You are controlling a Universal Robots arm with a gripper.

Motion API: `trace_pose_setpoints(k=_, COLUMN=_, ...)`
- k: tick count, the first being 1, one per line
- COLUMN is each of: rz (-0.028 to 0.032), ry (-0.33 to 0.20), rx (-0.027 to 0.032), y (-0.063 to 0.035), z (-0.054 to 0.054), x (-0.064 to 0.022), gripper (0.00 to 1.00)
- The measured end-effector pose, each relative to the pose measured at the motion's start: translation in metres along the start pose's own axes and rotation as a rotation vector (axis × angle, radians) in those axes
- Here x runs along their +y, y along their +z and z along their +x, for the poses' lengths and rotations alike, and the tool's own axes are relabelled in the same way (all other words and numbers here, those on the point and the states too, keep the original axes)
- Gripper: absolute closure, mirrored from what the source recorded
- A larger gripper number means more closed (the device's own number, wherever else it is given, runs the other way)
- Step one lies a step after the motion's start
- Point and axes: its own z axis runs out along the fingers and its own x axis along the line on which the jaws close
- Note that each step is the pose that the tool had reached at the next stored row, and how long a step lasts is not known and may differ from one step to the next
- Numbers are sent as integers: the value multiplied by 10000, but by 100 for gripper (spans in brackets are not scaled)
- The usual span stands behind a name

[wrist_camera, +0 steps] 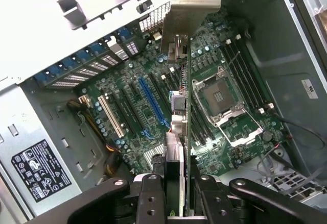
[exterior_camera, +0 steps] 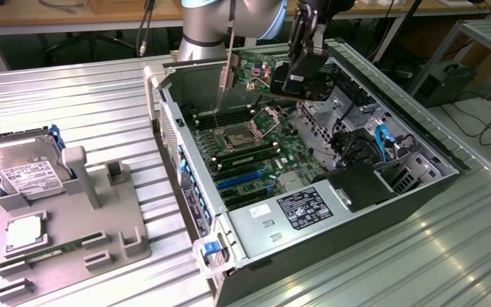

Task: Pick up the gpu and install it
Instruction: 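Insert the gpu into the slot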

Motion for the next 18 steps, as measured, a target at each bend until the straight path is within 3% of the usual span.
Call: trace_pose_setpoints(k=18, rz=-36, ry=-2150, rx=26, y=0, z=0, x=1, gripper=73)
